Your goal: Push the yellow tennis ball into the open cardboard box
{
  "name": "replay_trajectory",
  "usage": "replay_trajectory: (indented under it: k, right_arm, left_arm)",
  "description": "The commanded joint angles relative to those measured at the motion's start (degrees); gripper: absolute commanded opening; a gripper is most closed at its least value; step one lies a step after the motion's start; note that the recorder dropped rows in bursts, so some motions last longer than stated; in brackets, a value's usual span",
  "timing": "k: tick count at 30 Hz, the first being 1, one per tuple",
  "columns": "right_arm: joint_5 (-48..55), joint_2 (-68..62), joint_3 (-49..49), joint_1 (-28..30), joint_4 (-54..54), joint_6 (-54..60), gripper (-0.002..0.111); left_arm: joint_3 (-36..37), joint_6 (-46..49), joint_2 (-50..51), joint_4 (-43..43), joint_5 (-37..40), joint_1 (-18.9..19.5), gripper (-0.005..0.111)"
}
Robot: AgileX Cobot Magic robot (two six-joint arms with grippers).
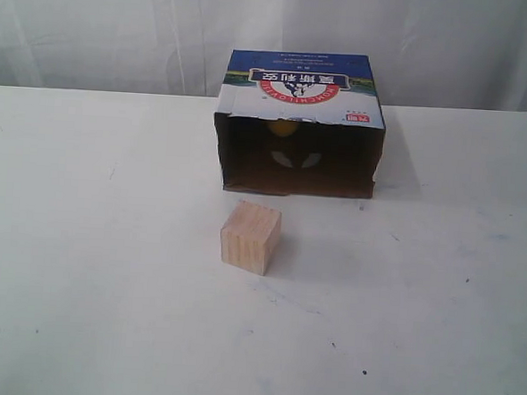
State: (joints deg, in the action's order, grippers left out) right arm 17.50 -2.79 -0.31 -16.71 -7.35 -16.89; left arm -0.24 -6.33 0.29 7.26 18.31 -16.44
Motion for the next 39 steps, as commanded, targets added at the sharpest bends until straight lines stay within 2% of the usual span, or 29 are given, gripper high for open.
replay_trajectory:
  k: [1,34,39]
  right_arm:
    - [1.86,2.33,0.31,0.24,0.03,0.09,0.000]
    - [2.22,2.79,0.31,0.24,-0.09,0.52,0.000]
    - [-0.31,2.79,0.31,0.24,-0.20,9.07,0.000]
  left_arm:
    - [0.24,0.24,-0.29,0.13,0.93,-0.29,0.000]
    - [0.24,0.24,-0.29,0.13,0.93,-0.29,0.000]
    - [0.24,0.24,-0.29,0.13,0.93,-0.29,0.000]
